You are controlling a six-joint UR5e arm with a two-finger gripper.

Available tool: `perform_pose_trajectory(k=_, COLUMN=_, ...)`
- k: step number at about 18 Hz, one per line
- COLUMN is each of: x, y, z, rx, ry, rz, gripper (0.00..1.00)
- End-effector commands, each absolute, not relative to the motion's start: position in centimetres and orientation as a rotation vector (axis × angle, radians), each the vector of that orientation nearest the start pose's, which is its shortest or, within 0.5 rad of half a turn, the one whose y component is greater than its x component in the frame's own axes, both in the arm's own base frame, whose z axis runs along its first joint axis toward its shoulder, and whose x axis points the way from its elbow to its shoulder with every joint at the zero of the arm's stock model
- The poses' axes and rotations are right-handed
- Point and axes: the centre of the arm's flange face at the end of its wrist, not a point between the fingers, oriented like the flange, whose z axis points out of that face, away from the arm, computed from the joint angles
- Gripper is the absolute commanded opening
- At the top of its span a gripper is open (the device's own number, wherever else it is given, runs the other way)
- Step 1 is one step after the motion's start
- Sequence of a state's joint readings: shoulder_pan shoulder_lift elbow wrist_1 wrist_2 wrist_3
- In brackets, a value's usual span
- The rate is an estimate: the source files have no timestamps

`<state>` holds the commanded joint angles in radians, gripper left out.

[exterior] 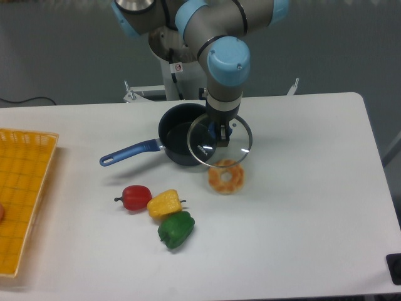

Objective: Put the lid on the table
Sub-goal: 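Carry the glass lid by its knob away from the saucepan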

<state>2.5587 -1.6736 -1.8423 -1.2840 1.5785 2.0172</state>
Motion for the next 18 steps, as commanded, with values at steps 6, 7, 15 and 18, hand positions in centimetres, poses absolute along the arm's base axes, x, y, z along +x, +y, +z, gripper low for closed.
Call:
perform_pose_trajectory(k=6, x=-35.9, y=38.7, z=33.0, rx=-2.755, ry=1.528, rz=-0.147, gripper=0.63)
perform_pose_trajectory(k=7, x=-36.2, y=38.4, z=33.0, rx=-2.757, ry=1.52, rz=-0.147, gripper=0.63)
perform_pose_trajectory(k=15, x=-40.3, y=36.7, z=31.8, rx=-2.791, ry=1.455, rz=-0.176, gripper=0.63)
perform_pose_trajectory(k=18, x=-42.0, y=35.7, z=31.6, rx=-2.784, ry=1.456, rz=-0.174, gripper=0.63)
